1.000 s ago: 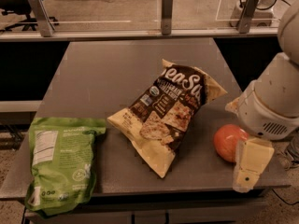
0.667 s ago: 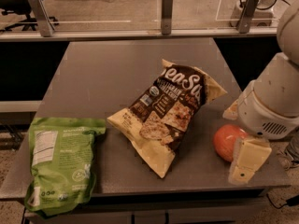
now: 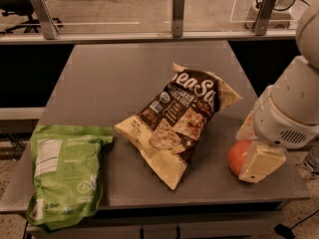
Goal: Pick apple
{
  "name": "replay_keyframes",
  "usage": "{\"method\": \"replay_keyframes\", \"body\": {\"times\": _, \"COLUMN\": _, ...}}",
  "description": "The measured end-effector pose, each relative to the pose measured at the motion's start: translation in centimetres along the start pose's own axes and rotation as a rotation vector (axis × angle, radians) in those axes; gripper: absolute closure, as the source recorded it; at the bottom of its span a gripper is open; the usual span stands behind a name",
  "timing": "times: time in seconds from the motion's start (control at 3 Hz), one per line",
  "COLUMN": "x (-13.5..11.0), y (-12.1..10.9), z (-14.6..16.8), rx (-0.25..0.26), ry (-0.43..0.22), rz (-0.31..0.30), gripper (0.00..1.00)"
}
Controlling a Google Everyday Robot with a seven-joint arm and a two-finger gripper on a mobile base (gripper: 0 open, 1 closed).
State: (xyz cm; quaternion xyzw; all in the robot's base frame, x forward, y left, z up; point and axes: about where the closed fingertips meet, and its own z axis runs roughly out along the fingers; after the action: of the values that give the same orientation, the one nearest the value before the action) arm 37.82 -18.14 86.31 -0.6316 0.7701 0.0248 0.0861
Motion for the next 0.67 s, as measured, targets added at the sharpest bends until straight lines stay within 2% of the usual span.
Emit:
{"method": "replay_keyframes", "body": {"times": 0.33, "x": -0.3, "y": -0.3, "z": -3.2, "rx": 0.047, "ry": -0.017, "rz": -0.031, "gripper": 0.88}}
{"method": "replay_keyframes", "body": {"times": 0.67, "x": -0.9, "y": -0.4, "z": -9.9, "rx": 0.152, "ry": -0.025, "rz": -0.088, "gripper": 1.00}}
